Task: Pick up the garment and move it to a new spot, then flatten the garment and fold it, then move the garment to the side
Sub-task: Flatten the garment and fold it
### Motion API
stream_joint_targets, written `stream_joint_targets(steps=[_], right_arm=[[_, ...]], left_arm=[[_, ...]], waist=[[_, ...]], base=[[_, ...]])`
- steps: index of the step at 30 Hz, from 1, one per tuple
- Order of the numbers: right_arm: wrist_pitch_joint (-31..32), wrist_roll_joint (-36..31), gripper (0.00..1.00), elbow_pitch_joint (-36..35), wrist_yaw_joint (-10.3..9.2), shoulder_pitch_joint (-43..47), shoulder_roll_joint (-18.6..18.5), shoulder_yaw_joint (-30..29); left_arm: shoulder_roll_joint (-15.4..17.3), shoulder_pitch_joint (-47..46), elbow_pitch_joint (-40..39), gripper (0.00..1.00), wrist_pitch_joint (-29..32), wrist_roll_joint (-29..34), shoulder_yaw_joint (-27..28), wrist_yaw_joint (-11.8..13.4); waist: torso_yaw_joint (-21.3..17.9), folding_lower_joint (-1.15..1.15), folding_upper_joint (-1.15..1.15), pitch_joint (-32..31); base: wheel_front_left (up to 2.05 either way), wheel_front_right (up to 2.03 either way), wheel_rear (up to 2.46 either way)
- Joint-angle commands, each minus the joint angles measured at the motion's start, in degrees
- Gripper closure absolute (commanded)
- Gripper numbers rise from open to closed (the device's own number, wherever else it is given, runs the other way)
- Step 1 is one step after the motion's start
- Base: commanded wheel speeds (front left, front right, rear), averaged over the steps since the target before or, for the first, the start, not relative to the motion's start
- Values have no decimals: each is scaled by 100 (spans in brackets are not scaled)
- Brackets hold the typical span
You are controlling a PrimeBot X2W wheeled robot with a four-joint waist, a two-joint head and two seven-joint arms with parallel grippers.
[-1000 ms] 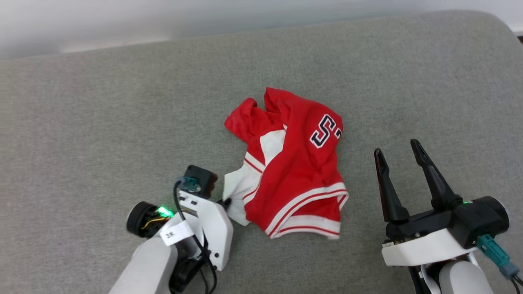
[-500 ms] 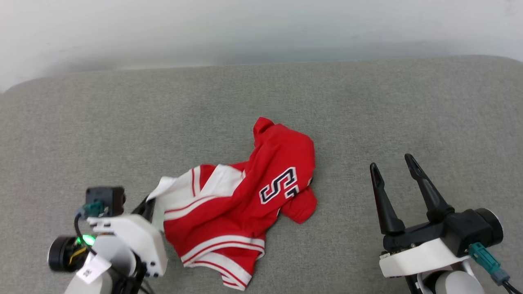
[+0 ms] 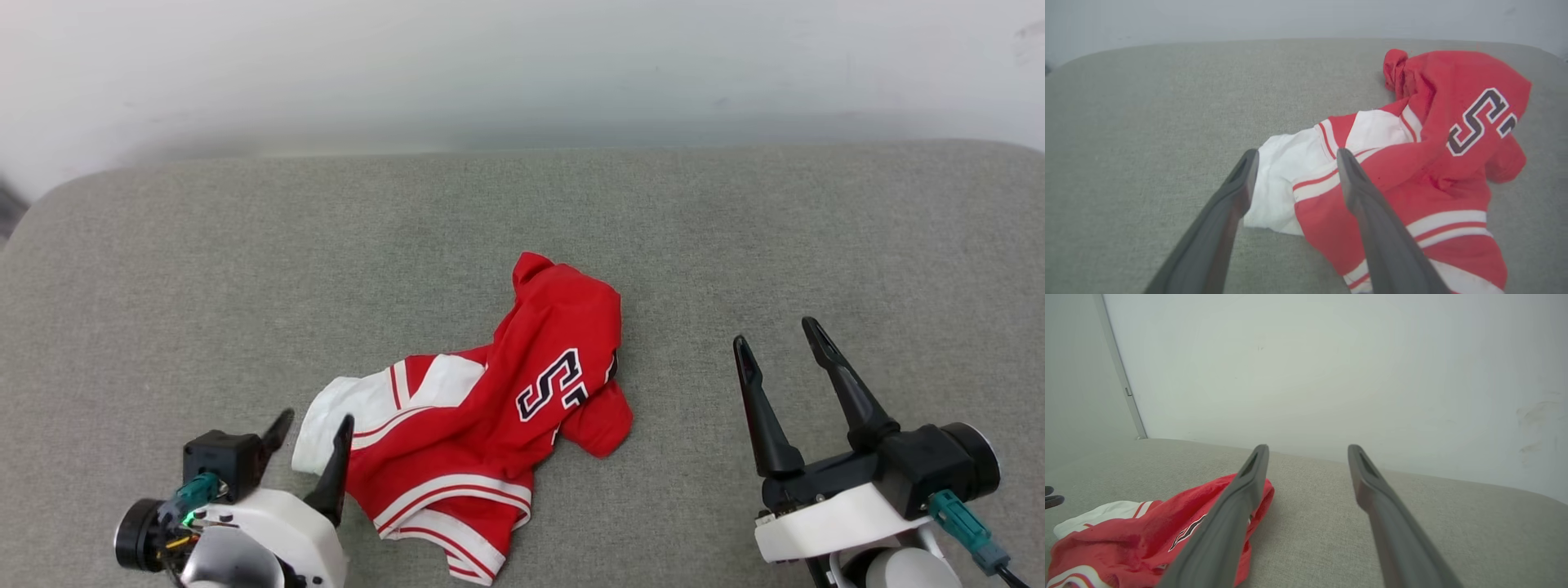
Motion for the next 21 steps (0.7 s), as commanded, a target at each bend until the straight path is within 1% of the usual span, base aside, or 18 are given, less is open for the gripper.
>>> stream_joint_targets(steps=[1,4,6,7,8,11,13,15,17,21], right_arm=[[-10,-25,0,-15,-4,69,12,-11],[-11,-51,0,-40,-4,95,12,-53],[-10,-88,0,-68,-4,107,12,-42],[-11,-89,0,-75,-4,112,12,-39],[-10,-111,0,-71,-4,110,12,-12],[8,-234,0,20,-4,-7,-31,201],[264,-225,0,119,-4,-217,-186,418],[734,-108,0,169,-4,-472,-398,768],[1323,62,0,184,-4,-779,-703,1223],[2830,719,0,279,-4,-1578,-1456,2201]], left_arm=[[-9,-83,-17,0,-171,50,17,4],[-39,-166,-88,0,-881,209,-58,-127],[44,-222,-158,0,-1374,470,-185,-242],[16,-218,-157,0,-1532,505,-230,-239],[-48,-207,-169,0,-1647,512,-231,-220],[-94,-176,-125,0,-1793,664,-341,-249],[-144,-197,-120,0,-1838,686,-396,-274],[-217,-233,-109,0,-1871,677,-453,-309],[-284,-279,-114,0,-1885,678,-463,-304],[-378,-356,-77,0,-1907,664,-480,-352]], waist=[[13,1,0,-25],[65,1,0,-77],[116,1,0,-106],[148,1,0,-120],[189,1,0,-125],[331,1,0,-128],[435,1,0,-100],[574,1,0,-73],[715,1,0,-28],[964,1,0,74]], base=[[0,0,0],[0,0,0],[0,0,0],[0,0,0],[0,0,0],[0,0,0],[0,0,0],[0,0,0],[0,0,0],[0,0,0]])
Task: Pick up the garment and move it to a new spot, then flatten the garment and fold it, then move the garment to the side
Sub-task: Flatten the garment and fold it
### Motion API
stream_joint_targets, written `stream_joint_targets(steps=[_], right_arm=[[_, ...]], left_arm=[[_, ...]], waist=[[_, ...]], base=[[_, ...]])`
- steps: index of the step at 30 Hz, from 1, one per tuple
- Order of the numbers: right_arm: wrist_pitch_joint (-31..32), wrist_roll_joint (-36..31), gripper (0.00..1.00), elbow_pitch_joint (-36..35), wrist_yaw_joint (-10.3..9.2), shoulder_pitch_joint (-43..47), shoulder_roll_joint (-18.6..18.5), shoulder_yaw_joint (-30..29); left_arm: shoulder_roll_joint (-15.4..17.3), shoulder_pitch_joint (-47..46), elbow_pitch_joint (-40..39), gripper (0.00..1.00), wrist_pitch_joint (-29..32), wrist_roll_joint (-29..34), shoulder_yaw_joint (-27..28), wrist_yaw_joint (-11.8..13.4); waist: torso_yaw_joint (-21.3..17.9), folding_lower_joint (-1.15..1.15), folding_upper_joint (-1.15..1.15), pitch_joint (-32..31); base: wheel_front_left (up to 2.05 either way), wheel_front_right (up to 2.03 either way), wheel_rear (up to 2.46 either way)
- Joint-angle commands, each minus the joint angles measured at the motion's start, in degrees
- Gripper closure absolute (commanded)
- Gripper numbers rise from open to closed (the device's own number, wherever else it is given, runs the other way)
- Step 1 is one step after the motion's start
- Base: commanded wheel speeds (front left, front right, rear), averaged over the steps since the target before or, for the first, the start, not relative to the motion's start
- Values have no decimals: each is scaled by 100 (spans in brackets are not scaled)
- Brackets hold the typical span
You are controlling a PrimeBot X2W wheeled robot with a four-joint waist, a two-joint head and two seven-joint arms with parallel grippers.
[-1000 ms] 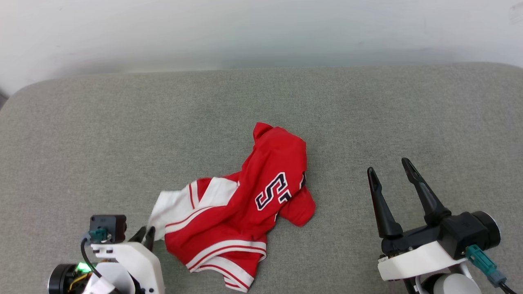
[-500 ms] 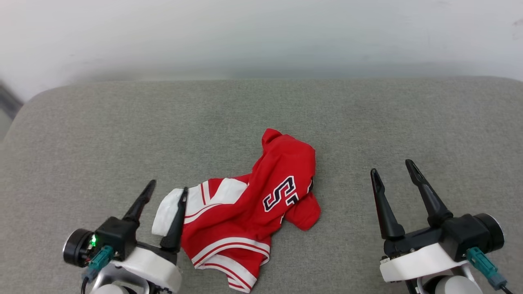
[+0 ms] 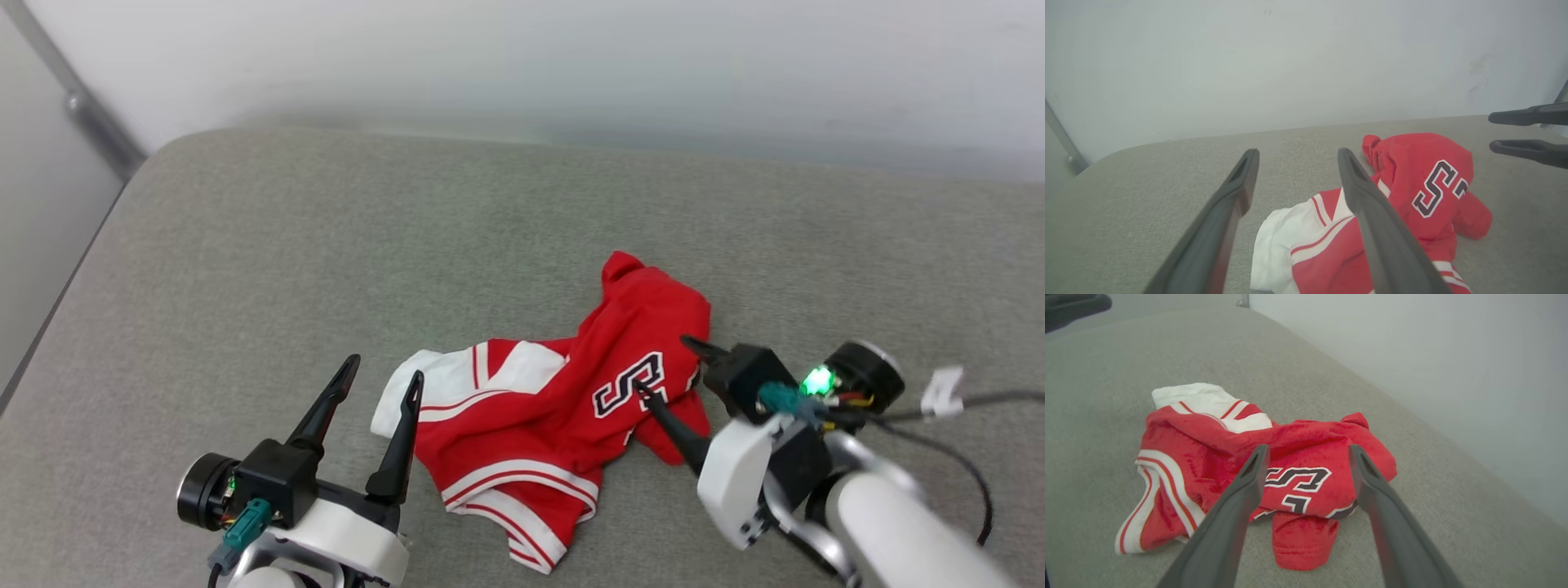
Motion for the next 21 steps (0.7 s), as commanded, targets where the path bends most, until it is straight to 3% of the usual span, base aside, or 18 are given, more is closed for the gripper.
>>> stream_joint_targets(steps=[1,6,11,16,21], right_arm=[[680,270,0,30,-6,-497,-368,372],[2119,1079,0,101,-5,-1401,-799,1168],[3062,1688,0,173,-5,-2137,-1122,1986],[3460,2175,0,195,-5,-2832,-1485,2969],[3393,2472,0,415,-5,-3456,-1716,3881]], left_arm=[[-51,-116,32,0,-33,-18,-10,-37],[-162,-187,107,0,-44,-16,-30,-94],[-303,-250,166,0,-41,-8,-75,-163],[-447,-330,286,0,-35,21,-132,-228],[-559,-357,377,0,-36,54,-163,-286]], waist=[[224,0,0,118],[510,0,0,242],[842,0,0,368],[1163,0,0,484],[1432,0,0,603]], base=[[0,0,0],[0,0,0],[0,0,0],[0,0,0],[0,0,0]])
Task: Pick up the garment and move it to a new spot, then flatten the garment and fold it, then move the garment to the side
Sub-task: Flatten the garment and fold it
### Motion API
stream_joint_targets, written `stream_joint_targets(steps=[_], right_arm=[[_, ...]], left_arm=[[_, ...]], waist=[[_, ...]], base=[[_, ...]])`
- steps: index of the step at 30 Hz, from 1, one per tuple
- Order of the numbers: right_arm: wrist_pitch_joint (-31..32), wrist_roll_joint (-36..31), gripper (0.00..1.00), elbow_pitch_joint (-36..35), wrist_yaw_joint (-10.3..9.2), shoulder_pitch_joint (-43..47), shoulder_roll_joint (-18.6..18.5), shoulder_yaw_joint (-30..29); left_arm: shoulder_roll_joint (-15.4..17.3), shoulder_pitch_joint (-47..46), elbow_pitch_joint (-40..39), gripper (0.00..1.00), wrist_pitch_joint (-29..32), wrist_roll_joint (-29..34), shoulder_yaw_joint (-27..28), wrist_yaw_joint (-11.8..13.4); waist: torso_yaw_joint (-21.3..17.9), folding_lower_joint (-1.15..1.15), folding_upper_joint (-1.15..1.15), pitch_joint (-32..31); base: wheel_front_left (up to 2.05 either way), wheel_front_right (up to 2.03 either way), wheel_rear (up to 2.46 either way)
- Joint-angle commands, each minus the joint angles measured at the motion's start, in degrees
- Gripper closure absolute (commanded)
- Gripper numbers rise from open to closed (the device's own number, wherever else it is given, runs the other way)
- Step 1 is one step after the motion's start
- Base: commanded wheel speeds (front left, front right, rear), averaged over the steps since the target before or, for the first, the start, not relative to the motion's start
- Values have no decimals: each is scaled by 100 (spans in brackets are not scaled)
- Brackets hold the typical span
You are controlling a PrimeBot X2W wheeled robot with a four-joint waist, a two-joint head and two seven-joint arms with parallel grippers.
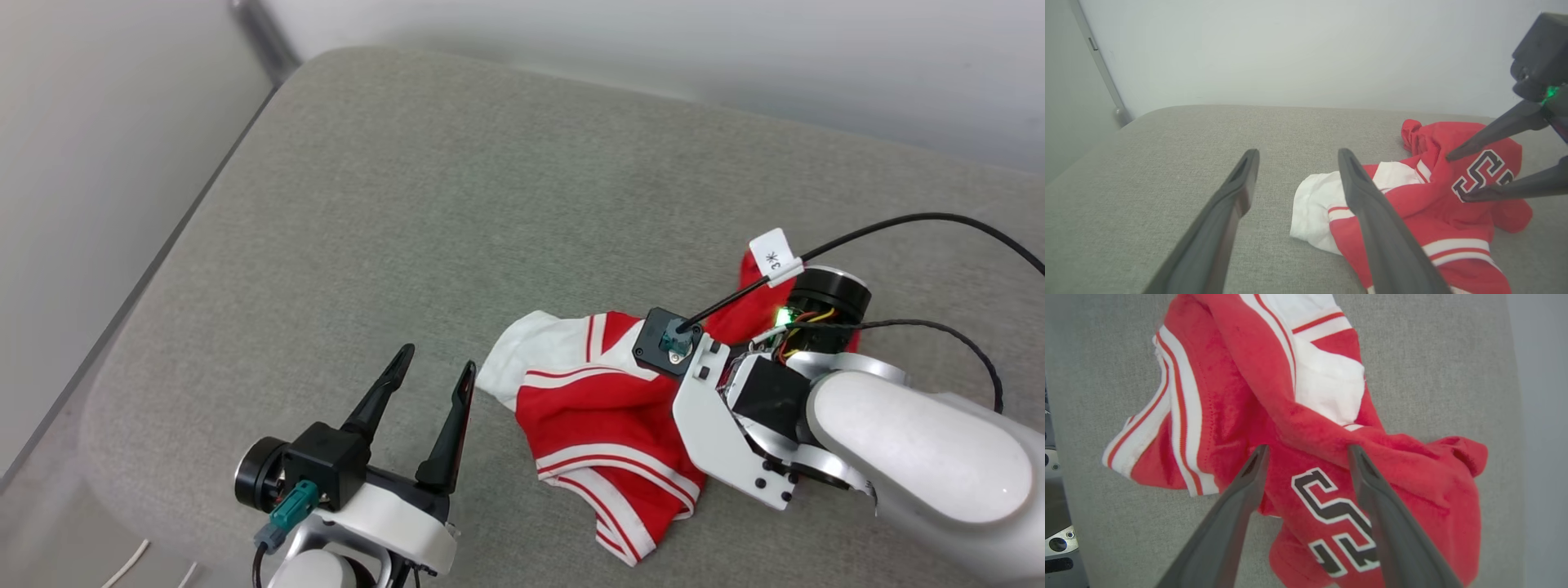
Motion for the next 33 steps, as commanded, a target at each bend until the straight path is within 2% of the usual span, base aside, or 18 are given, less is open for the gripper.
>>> stream_joint_targets(steps=[1,6,13,14,15,24,27,33], right_arm=[[-59,87,0,111,-4,-153,-50,164],[-298,288,0,529,-4,-460,-25,573],[-440,440,0,957,-4,-518,56,717],[-428,456,58,1012,-4,-497,61,729],[-487,459,100,1036,-4,-498,80,734],[-1598,386,100,961,-4,-683,53,639],[-1927,301,100,755,-4,-597,-94,460],[-2542,93,100,274,-5,24,-454,-320]], left_arm=[[-38,-53,20,0,-14,41,-4,-28],[-119,-103,59,0,-14,54,-25,-77],[-189,-124,112,0,-14,73,5,-123],[-195,-119,120,0,-14,78,12,-121],[-198,-114,130,0,-14,84,21,-128],[-60,-33,248,0,-15,136,207,-155],[-17,9,224,0,-15,139,285,-154],[119,175,229,0,-15,127,408,-155]], waist=[[136,0,0,92],[323,0,0,200],[444,0,0,307],[446,0,0,313],[442,0,0,315],[-14,0,0,-8],[-270,0,0,-161],[-820,0,0,-419]], base=[[0,0,0],[0,0,0],[0,0,0],[0,0,0],[0,0,0],[0,0,0],[0,0,0],[0,0,0]])
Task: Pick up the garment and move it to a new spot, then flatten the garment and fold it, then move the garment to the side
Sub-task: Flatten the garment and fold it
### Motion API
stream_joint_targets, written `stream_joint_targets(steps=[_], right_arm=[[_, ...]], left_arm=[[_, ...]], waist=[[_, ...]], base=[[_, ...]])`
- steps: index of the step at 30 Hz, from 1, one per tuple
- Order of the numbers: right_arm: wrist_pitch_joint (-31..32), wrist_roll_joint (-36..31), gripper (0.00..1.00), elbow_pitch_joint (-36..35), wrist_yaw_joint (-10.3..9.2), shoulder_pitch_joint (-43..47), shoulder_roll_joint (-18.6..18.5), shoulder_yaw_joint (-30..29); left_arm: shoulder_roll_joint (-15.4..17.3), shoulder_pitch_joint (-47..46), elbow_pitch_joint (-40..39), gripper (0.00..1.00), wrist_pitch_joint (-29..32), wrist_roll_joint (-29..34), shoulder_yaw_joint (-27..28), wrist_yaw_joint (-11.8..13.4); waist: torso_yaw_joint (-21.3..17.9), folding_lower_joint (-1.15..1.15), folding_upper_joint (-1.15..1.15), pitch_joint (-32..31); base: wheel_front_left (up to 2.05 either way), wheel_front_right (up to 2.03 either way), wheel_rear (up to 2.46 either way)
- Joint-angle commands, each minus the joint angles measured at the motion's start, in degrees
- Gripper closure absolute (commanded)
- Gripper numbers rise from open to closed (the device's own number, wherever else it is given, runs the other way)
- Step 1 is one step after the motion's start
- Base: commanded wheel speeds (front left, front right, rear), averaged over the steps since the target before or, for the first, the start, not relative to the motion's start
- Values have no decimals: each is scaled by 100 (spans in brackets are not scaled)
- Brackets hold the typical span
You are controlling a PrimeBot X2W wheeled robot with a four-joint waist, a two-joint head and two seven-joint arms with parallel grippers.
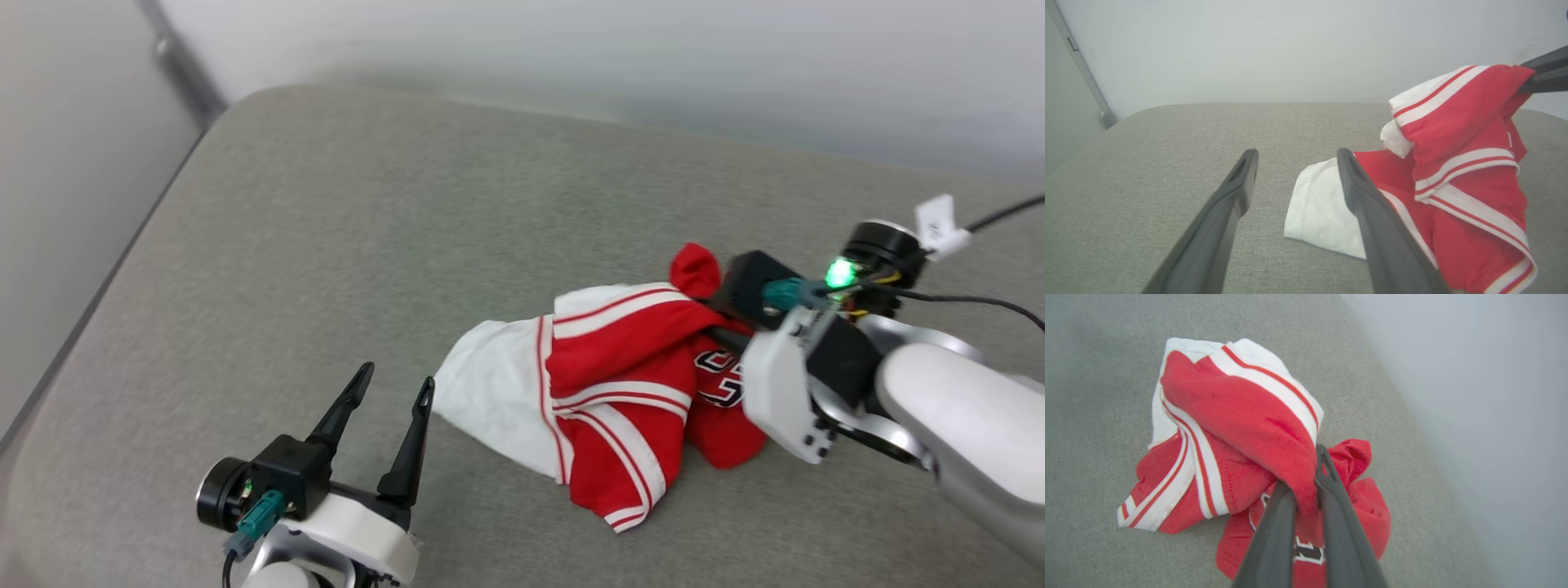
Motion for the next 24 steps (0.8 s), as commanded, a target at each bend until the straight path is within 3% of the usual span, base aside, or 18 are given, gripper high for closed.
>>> stream_joint_targets(steps=[1,10,17,18,19,24], right_arm=[[-73,-79,100,-45,-8,114,-92,-100],[-1020,-592,100,-429,-6,2281,-418,-2335],[-1469,-1254,100,-27,-6,4114,128,-4047],[-1535,-1366,80,59,-7,4292,240,-4264],[-1541,-1406,0,175,-7,4449,376,-4463],[-1311,-1728,0,467,-7,4894,718,-4877]], left_arm=[[38,48,-5,0,-15,-14,8,-12],[166,183,15,0,-15,-36,57,11],[222,130,106,0,26,-50,-17,26],[226,111,122,0,41,-57,-33,26],[227,94,133,0,54,-67,-41,24],[272,46,187,0,71,-100,-79,27]], waist=[[-286,0,0,-175],[-956,0,0,-253],[-1352,0,0,-200],[-1395,0,0,-197],[-1437,0,0,-195],[-1593,0,0,-202]], base=[[0,0,0],[0,0,0],[0,0,0],[0,0,0],[0,0,0],[0,0,0]])
